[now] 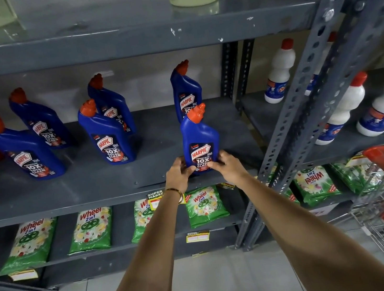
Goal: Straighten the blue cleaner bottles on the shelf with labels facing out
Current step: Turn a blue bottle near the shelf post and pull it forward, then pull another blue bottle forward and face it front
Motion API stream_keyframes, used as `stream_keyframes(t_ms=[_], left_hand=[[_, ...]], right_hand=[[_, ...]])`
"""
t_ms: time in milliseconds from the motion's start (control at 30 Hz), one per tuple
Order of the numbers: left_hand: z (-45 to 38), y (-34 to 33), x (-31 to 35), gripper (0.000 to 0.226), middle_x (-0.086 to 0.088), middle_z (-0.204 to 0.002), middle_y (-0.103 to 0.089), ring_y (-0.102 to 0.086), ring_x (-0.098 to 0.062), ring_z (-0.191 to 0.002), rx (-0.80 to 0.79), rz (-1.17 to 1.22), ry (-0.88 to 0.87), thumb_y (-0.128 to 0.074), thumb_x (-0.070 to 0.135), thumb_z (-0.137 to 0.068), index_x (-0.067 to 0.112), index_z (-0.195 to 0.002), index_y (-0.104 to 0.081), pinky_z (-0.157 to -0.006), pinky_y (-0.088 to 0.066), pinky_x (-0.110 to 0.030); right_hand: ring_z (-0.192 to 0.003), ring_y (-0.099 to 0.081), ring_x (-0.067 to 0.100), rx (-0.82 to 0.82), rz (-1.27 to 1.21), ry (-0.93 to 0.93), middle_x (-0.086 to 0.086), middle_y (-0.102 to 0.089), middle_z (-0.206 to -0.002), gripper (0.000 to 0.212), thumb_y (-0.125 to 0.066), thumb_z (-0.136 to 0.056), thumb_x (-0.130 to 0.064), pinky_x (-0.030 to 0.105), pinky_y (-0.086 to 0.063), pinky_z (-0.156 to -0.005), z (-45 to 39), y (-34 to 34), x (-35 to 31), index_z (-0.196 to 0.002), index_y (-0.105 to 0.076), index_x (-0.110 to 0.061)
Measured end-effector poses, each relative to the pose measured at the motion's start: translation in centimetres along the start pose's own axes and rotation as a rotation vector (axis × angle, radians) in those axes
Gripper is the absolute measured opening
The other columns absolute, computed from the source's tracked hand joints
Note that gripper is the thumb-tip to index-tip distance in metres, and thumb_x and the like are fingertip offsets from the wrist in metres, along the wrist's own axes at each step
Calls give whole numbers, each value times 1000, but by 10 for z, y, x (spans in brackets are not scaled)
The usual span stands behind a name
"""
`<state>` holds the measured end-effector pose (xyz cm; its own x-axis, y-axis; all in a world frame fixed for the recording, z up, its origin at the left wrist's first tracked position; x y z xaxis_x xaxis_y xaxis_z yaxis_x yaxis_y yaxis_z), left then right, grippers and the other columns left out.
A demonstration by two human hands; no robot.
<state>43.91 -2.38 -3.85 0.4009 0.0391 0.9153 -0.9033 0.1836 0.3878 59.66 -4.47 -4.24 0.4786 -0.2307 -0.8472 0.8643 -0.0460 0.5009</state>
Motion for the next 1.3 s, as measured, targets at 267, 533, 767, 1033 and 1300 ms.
stream_keyframes(t_ms=[267, 533, 767, 1033, 1300], left_hand=[[1, 1, 1, 40, -16, -124, -60, -56, -27, -114, -2, -22, 10, -61, 14, -85, 3, -122, -48, -97, -42, -32], [12, 25, -12, 53, -15, -130, -57, -52, -26, -121, 74, 22, 46, -67, 15, -80, 4, -128, -47, -97, -40, -27], [16, 91, -49, 54, -16, -133, -54, -53, -24, -121, 104, 137, 102, -65, 18, -82, 3, -130, -45, -100, -39, -27], [12, 181, -89, 52, -16, -135, -52, -51, -24, -123, 53, 97, 95, -59, 22, -87, 2, -132, -43, -103, -37, -28], [-8, 232, -109, 52, -15, -136, -51, -49, -26, -124, 76, 31, 112, -56, 29, -88, 5, -132, -43, -102, -37, -30]], right_hand=[[-115, -57, 26, 6, -6, 1, 14, -62, -124, 41, -60, -88, -22, 34, -44, -95, 3, 1, 2, -124, -51, -5], [-110, -61, 26, 198, -33, -4, 12, -66, -118, 50, -68, -81, -25, 29, -46, -87, 23, -1, 6, -125, -50, -6], [-111, -59, 35, 461, -49, -105, 19, -64, -119, 51, -66, -83, -30, 32, -43, -82, 48, -17, 2, -122, -50, -1], [-114, -54, 39, 567, -101, -200, 24, -59, -122, 51, -62, -86, -32, 34, -40, -83, 71, -95, -35, -121, -49, 2], [-129, -46, 28, 402, -107, -130, 17, -50, -138, 60, -60, -88, -33, 37, -36, -105, 39, -164, -99, -135, -42, 0]])
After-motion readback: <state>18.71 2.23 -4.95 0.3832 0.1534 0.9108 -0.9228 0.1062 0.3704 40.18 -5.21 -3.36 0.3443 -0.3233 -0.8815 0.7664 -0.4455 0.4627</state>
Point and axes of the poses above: each hand's wrist, its own z-axis away from the middle knuckle, its own y-axis out of the back of the hand, x = y × z, the point moved 8 cm from there along -z, towards the middle knuckle
